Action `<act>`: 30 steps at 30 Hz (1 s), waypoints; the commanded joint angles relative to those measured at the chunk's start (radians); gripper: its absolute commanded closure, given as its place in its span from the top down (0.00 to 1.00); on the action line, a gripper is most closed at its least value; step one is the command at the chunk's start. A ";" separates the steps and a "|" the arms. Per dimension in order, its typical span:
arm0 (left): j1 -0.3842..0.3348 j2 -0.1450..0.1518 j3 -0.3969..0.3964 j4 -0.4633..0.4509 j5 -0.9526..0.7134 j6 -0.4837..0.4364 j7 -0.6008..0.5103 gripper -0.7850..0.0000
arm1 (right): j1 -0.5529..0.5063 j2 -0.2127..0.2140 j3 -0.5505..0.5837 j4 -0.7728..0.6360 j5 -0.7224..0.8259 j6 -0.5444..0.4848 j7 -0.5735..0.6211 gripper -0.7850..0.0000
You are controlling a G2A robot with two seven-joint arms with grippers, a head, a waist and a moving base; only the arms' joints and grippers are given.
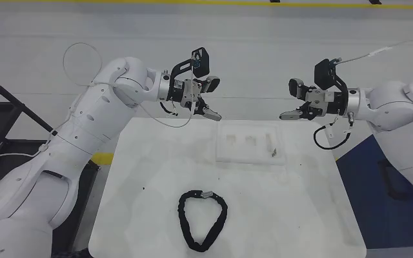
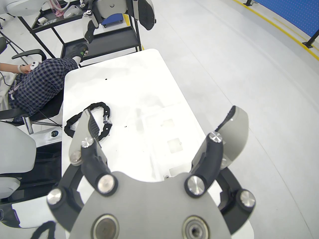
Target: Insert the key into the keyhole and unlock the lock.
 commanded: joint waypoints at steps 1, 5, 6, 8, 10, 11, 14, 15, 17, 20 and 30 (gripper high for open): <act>0.000 0.000 0.000 0.000 0.000 0.000 0.000 1.00 | 0.000 0.000 0.000 0.000 0.000 0.000 0.000 1.00; 0.000 0.000 0.000 0.000 0.000 0.000 0.000 1.00 | 0.000 0.000 0.000 0.000 0.000 0.000 0.000 1.00; 0.000 0.000 0.000 0.000 0.000 0.000 0.000 1.00 | 0.000 0.000 0.000 0.000 0.000 0.000 0.000 1.00; 0.000 0.000 0.000 0.000 0.000 0.000 0.000 1.00 | 0.000 0.000 0.000 0.000 0.000 0.000 0.000 1.00; 0.000 0.000 0.000 0.000 0.000 0.000 0.000 1.00 | -0.016 0.000 0.002 0.007 -0.009 0.036 -0.016 1.00; 0.000 0.000 0.000 0.000 0.000 0.000 0.000 1.00 | -0.022 0.000 0.004 0.011 -0.014 0.051 -0.023 1.00; 0.000 0.000 0.000 0.000 0.000 0.000 0.000 1.00 | -0.039 -0.001 0.001 0.039 -0.016 0.073 -0.020 1.00; 0.000 0.000 0.000 0.000 0.000 0.000 0.000 1.00 | -0.042 -0.002 -0.004 0.051 -0.018 0.087 -0.009 1.00; 0.000 0.000 0.000 0.000 0.000 0.000 0.000 1.00 | -0.046 -0.005 -0.015 0.074 -0.016 0.119 0.016 1.00; 0.000 0.000 0.000 0.000 0.000 0.000 0.000 1.00 | -0.048 -0.012 -0.037 0.103 -0.023 0.177 0.059 1.00; 0.000 0.000 0.000 0.000 0.000 0.000 0.000 1.00 | -0.029 -0.062 -0.139 0.183 -0.057 0.407 0.205 1.00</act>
